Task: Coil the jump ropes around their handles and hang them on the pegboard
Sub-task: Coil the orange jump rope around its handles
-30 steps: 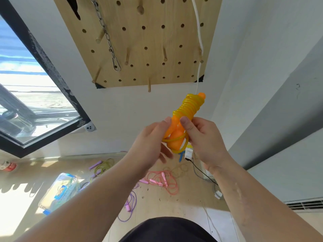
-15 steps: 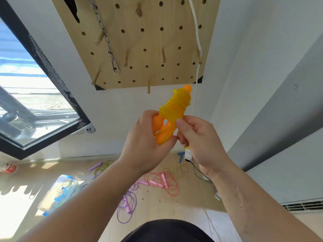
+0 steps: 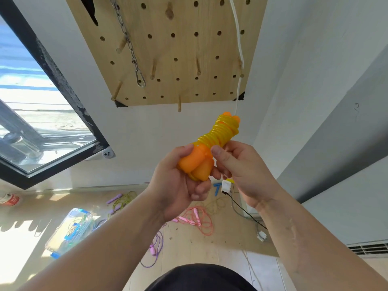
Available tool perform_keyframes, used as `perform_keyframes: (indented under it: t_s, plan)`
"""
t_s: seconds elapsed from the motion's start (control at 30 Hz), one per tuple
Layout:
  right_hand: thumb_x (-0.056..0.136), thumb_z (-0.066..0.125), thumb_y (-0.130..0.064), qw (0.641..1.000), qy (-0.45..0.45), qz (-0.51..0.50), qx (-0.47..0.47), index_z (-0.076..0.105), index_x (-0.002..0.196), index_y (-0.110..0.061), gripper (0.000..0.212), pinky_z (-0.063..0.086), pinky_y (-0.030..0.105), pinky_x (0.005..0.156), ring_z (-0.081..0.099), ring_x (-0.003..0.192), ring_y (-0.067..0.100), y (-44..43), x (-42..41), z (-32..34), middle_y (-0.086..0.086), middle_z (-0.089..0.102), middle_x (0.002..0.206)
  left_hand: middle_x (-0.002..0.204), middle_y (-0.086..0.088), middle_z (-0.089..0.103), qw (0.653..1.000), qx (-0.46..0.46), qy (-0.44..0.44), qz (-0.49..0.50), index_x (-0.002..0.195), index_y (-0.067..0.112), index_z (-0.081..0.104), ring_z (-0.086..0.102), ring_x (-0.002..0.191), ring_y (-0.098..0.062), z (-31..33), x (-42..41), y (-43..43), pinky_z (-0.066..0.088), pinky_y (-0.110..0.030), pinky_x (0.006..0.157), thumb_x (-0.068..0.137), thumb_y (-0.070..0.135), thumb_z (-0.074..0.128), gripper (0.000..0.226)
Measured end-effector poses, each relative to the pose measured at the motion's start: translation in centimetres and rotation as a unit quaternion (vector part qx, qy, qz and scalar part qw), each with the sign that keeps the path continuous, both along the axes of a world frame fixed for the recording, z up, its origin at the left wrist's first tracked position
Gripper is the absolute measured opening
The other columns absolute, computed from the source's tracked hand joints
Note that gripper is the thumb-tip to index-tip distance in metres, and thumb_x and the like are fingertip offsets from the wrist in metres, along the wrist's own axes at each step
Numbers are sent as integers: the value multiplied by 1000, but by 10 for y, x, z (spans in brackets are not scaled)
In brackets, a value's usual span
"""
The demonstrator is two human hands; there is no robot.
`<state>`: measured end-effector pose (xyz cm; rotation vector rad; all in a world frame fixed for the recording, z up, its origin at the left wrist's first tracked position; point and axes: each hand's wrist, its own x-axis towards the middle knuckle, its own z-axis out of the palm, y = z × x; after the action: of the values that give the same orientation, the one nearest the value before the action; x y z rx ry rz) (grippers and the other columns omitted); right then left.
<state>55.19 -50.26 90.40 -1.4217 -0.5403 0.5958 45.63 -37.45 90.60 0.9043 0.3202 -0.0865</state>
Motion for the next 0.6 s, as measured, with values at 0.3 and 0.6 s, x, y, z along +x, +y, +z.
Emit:
perform_keyframes:
  t_s: [0.3,0.6]
  plan:
    - [66,76,-58,984,3,-175,-31,58,74,9,70,31,29,51,33,51,14,7,-1,-8,9,34,58,101,12,61,801,579,-16,150,115,39,40,62,76,-10,-2,-5,-6,57,-38,68,69,37,76,58]
    - [89,72,-34,994,-31,-95,-41,66,84,-1,34,44,19,53,52,51,8,10,-2,5,3,60,56,86,12,52,675,710,-33,197,110,25,38,55,67,-10,-8,2,7,42,-20,53,68,30,87,64]
